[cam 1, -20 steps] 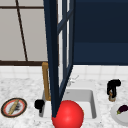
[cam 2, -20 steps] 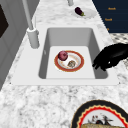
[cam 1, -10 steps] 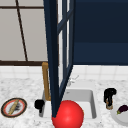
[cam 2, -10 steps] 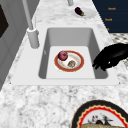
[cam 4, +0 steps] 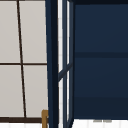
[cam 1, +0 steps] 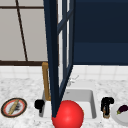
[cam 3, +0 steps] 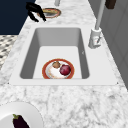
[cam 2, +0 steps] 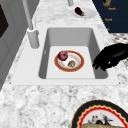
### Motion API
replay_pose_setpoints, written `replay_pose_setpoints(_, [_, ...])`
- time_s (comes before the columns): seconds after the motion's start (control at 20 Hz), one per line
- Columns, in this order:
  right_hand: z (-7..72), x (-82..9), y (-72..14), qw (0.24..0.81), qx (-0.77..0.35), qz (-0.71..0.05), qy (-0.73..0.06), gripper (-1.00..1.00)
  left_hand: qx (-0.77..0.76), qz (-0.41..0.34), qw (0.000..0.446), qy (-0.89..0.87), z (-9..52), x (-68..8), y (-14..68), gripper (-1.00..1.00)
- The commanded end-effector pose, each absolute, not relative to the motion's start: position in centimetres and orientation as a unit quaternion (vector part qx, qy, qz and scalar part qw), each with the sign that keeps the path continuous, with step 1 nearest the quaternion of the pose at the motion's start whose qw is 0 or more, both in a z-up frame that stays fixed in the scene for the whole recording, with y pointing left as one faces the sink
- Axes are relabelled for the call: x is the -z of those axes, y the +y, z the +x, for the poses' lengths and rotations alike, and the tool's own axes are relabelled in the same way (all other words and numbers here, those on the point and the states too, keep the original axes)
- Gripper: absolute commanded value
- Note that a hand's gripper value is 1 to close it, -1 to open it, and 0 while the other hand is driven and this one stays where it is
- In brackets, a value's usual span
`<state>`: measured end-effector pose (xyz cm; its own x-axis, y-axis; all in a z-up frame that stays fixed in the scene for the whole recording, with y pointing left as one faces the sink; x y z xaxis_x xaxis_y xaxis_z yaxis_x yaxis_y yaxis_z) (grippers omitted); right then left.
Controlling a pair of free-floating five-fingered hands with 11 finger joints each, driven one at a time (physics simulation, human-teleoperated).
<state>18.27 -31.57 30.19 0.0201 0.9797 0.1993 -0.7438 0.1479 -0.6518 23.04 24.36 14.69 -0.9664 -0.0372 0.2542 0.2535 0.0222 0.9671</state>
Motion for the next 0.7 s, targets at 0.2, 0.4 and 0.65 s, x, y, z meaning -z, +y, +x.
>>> replay_pose_setpoints(0.2, [16.7,-25.6,-33.9,0.69,-0.599,-0.157,-0.375,1.0,0.695,-0.076,0.105,-0.707,23.0,-14.7,24.4,0.0])
replay_pose_setpoints(0.4, [16.0,-25.0,-35.5,0.684,-0.596,-0.155,-0.391,1.0,0.695,-0.076,0.105,-0.707,23.0,-14.7,24.4,0.0])
replay_pose_setpoints(0.65, [15.7,-23.4,-35.6,0.683,-0.602,-0.167,-0.378,1.0,0.695,-0.076,0.105,-0.707,23.0,-14.7,24.4,0.0])
